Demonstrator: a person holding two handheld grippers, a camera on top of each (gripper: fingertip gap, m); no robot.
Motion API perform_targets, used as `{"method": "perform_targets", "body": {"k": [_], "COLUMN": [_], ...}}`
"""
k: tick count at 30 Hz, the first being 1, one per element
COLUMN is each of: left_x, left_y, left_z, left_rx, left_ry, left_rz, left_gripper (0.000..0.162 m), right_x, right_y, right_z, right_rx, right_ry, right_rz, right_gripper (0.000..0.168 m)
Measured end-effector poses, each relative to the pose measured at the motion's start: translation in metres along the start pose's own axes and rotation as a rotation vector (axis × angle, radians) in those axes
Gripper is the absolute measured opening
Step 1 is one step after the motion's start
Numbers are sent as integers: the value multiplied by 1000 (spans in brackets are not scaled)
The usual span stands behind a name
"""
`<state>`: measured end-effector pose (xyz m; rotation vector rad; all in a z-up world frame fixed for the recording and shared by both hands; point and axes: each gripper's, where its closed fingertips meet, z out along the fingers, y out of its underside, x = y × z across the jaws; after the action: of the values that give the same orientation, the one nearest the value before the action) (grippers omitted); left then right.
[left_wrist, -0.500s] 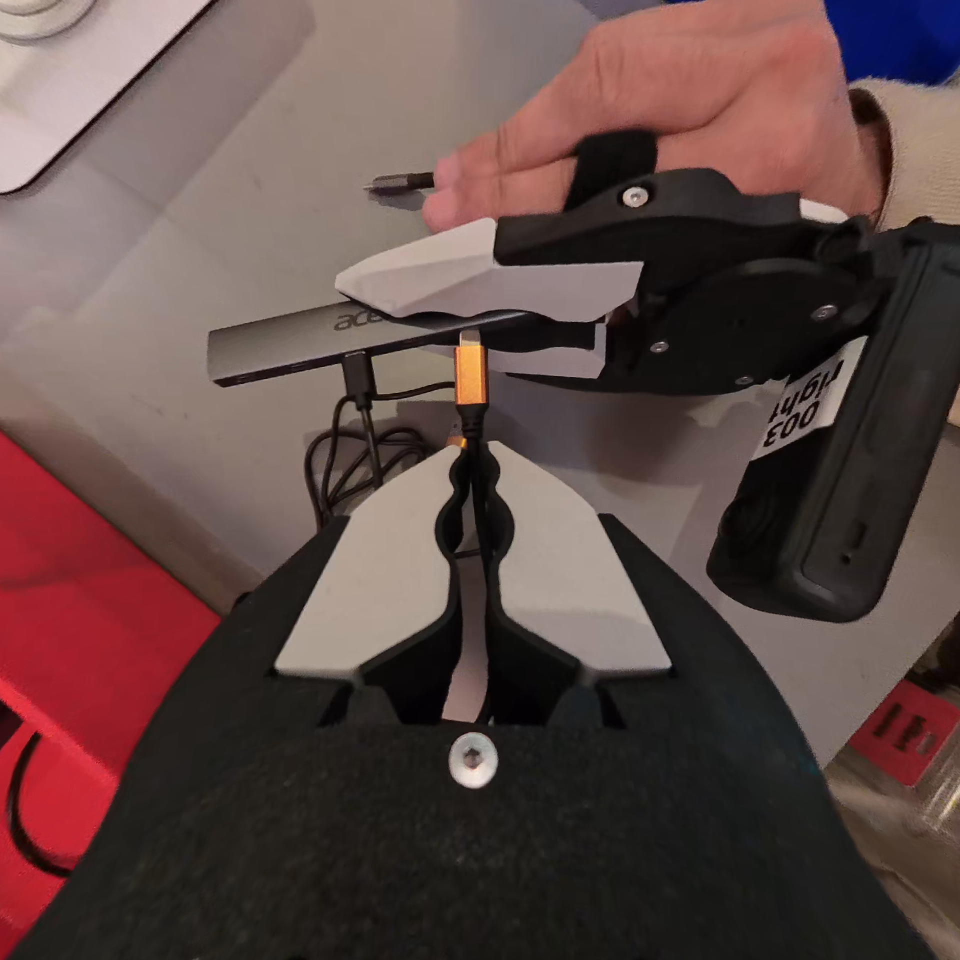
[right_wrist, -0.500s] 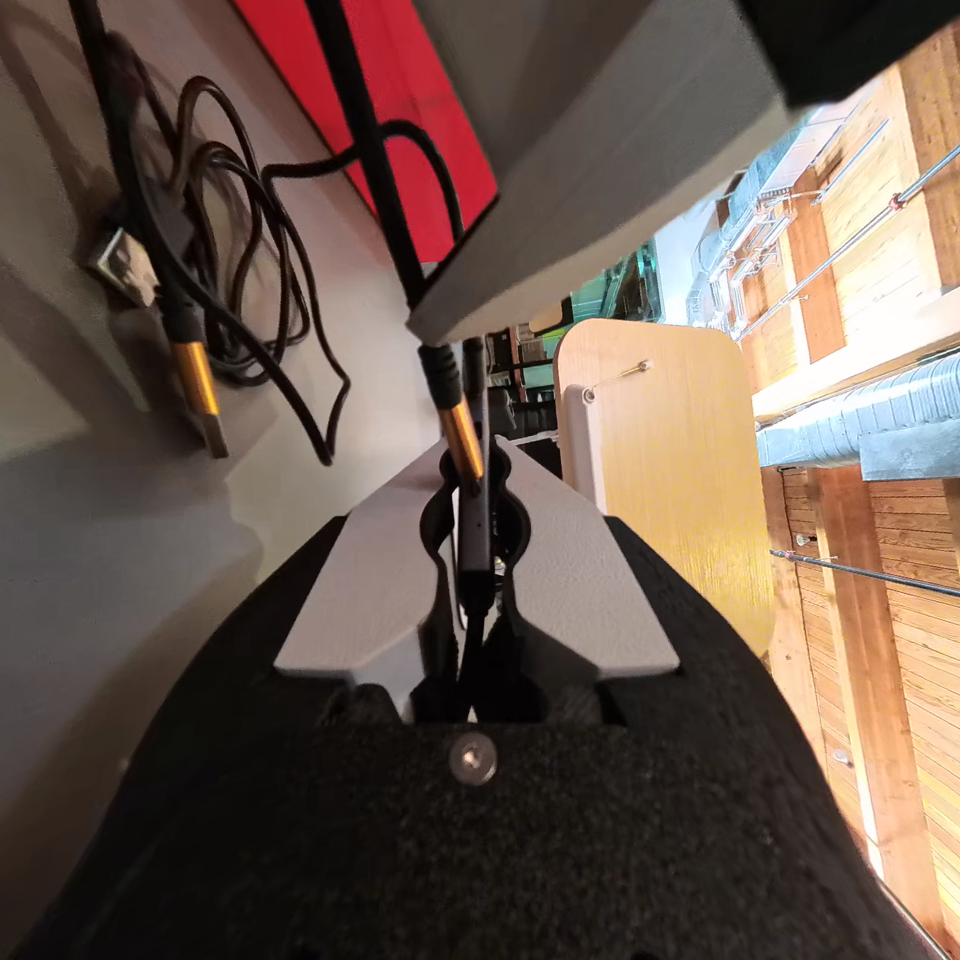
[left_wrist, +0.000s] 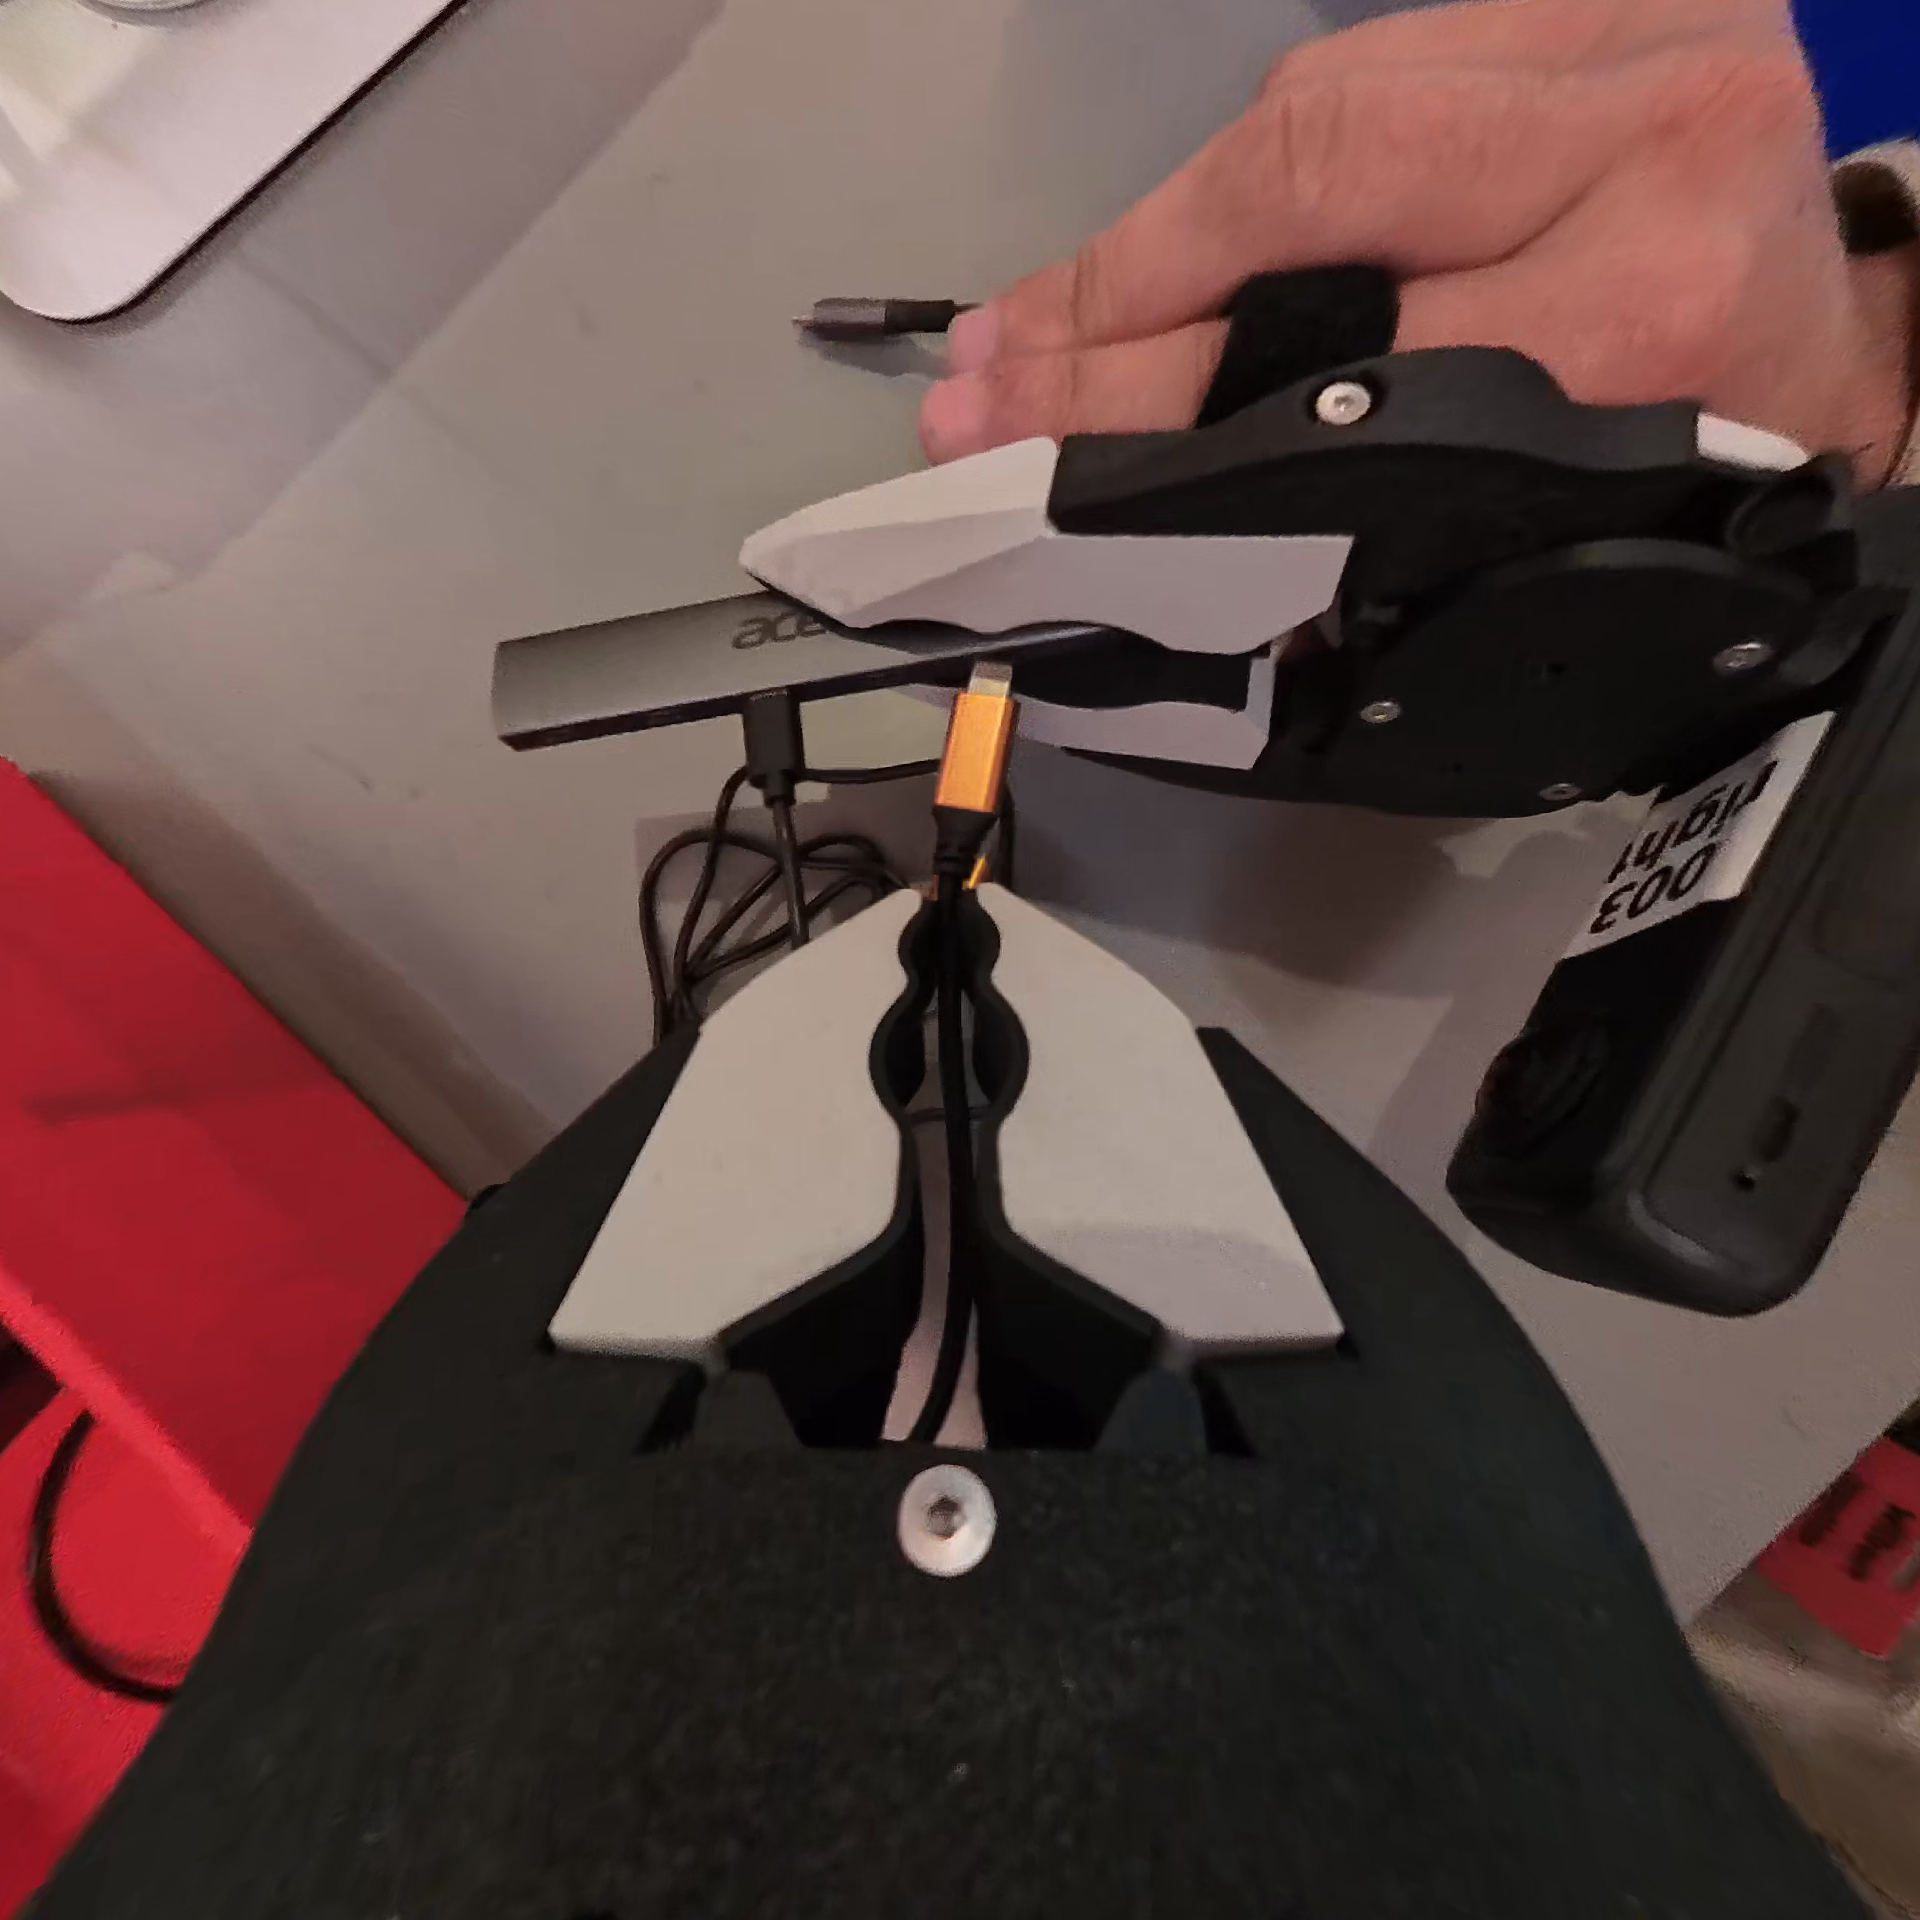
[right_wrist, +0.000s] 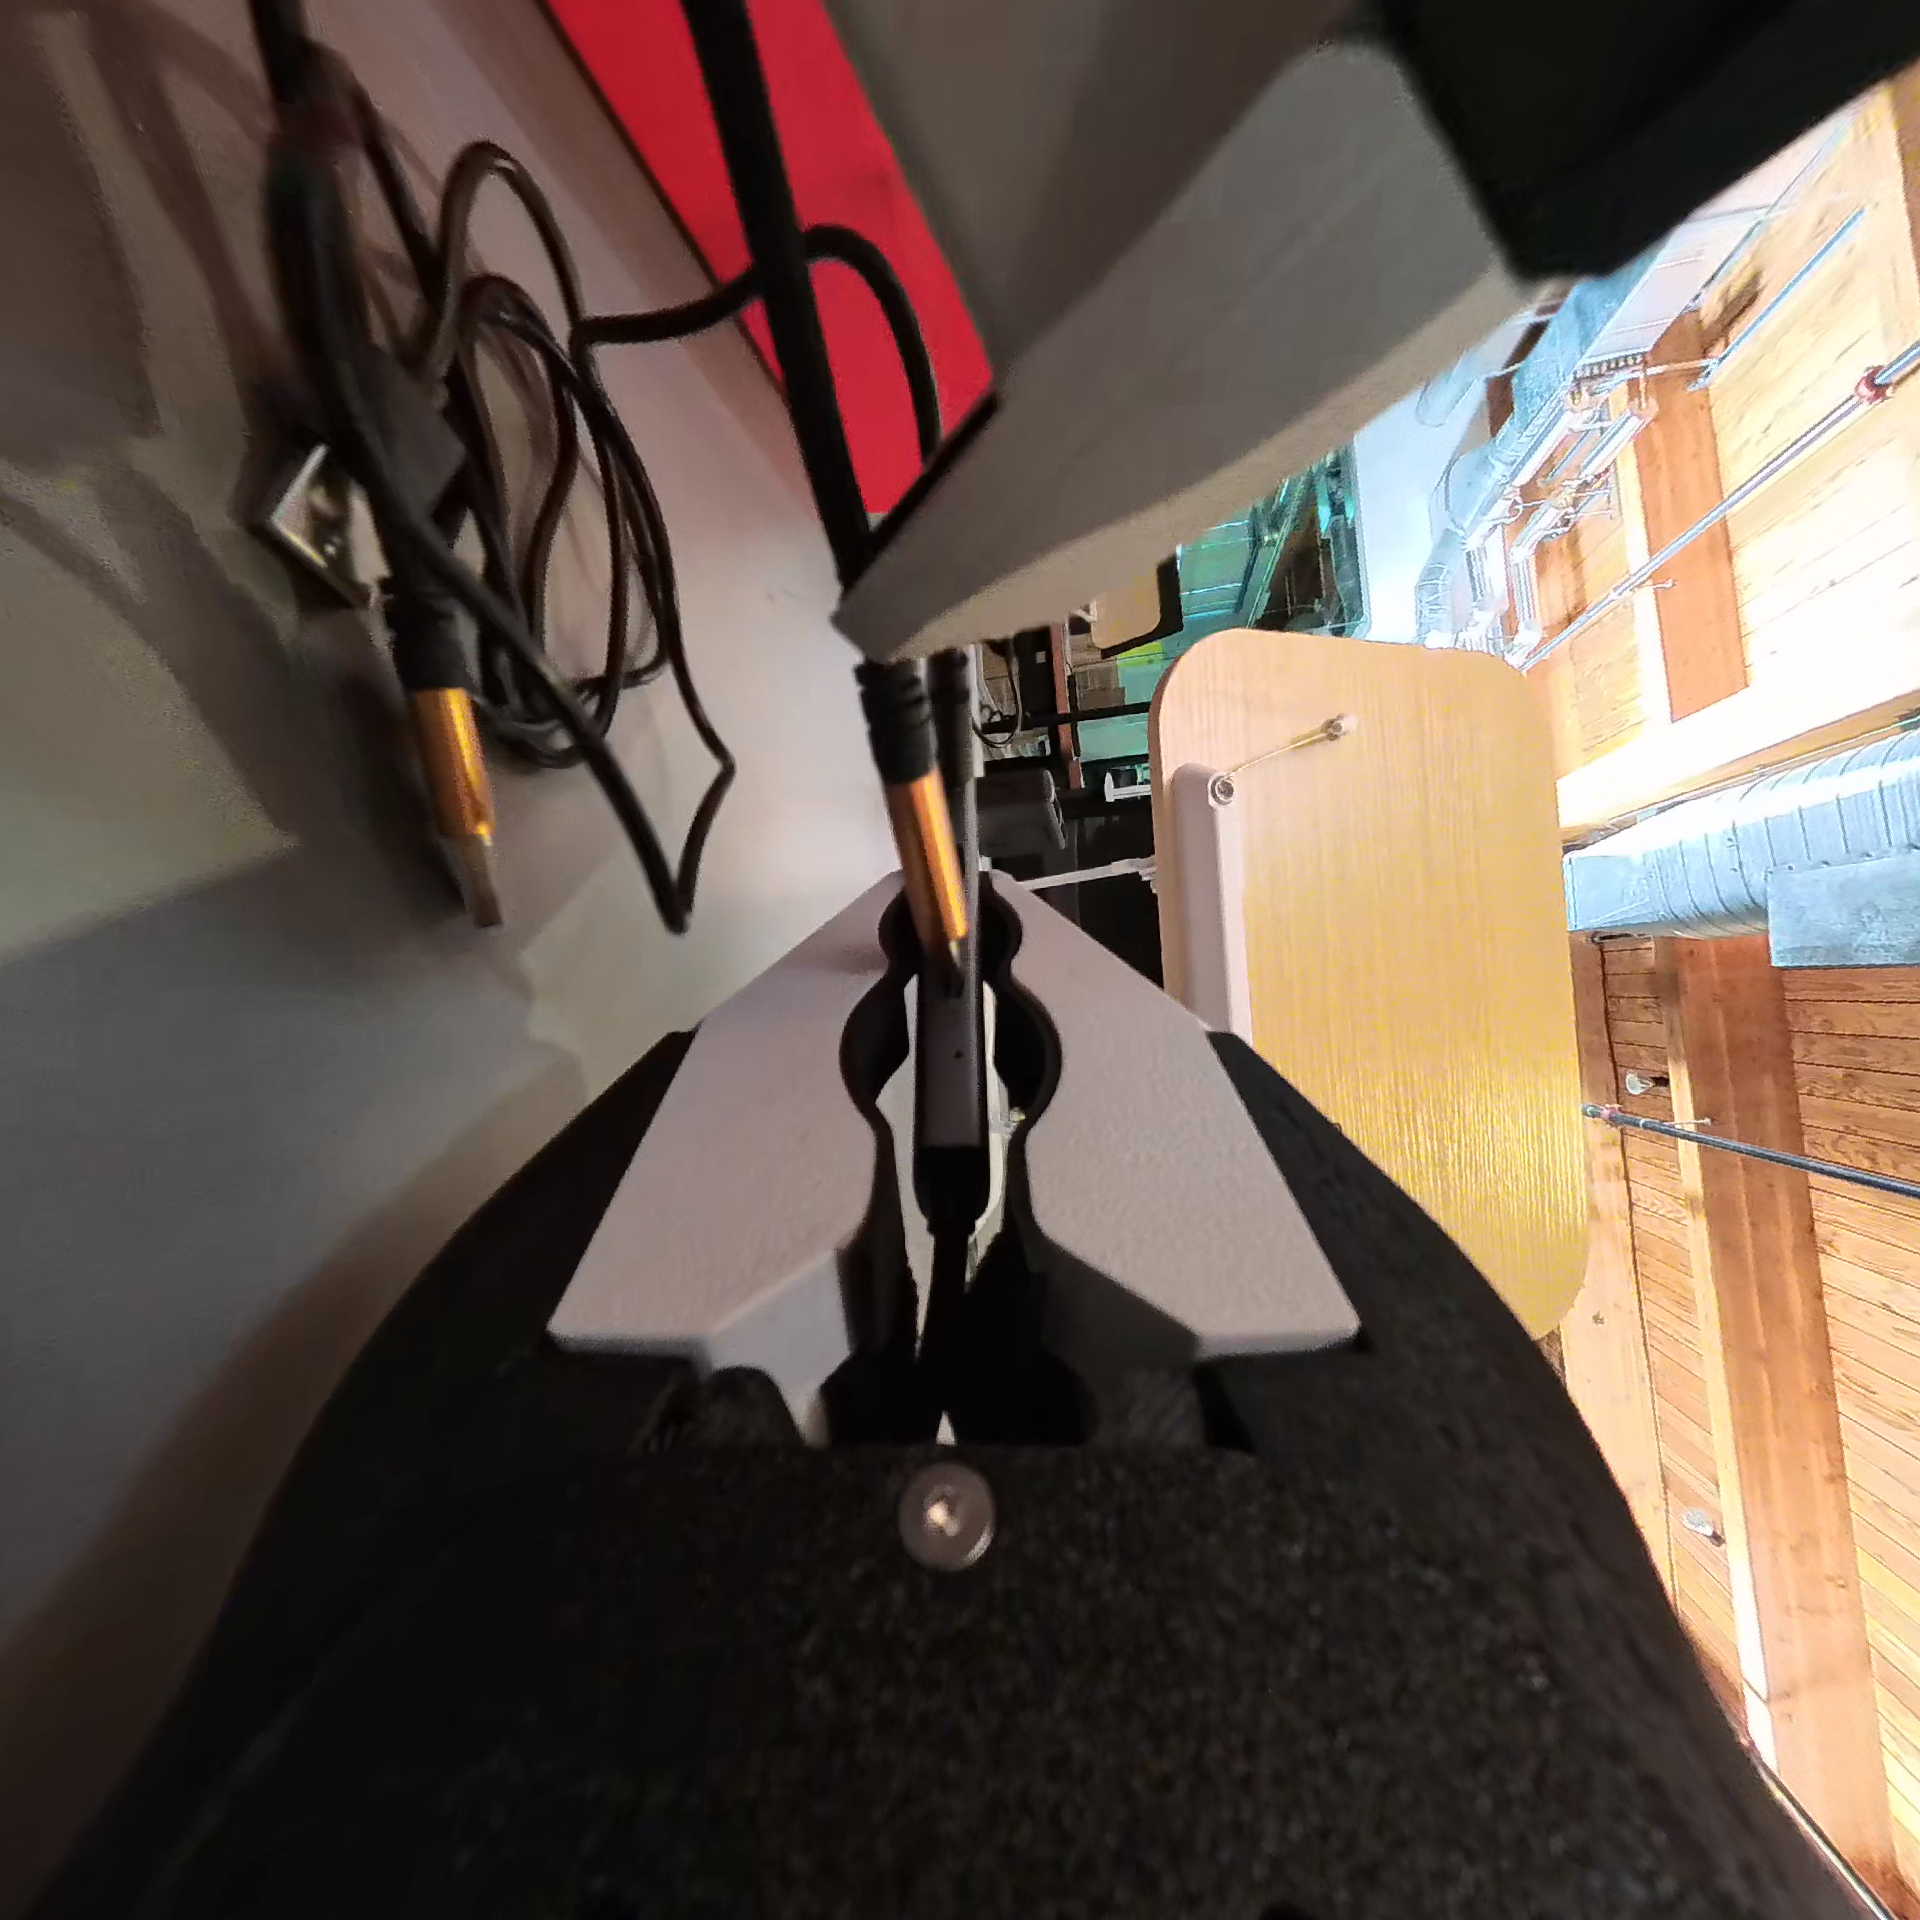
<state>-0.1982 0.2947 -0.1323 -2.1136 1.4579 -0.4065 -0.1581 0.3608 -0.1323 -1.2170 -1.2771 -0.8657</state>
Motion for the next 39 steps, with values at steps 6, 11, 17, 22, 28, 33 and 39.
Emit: {"method": "perform_targets", "body": {"k": [6, 11, 17, 22, 28, 33, 39], "left_x": [7, 8, 12, 14, 15, 14, 1], "left_y": [-4, -7, -16, -21, -9, -4, 0], "left_z": [4, 5, 9, 6, 18, 18, 17], "left_rx": [13, 40, 124, 176, 92, 85, 71], "left_ry": [20, 28, 30, 44, 8, 67, 59], "left_rz": [0, -21, 20, 36, 84, 3, -15], "left_gripper": [2, 3, 4, 4, 18, 3, 1], "right_x": [-2, -4, -1, 4, 8, 3, 5], "right_y": [4, 6, 11, 8, -18, -19, -21], "right_z": [2, 3, 2, 0, -8, -8, -9], "right_rx": [-20, -31, -47, -46, 27, 37, 78], "right_ry": [-10, -18, -23, -19, -15, -10, 43], "right_rz": [3, 2, 55, 106, 144, 71, 40], "right_gripper": [7, 7, 7, 7, 7, 8, 12]}}
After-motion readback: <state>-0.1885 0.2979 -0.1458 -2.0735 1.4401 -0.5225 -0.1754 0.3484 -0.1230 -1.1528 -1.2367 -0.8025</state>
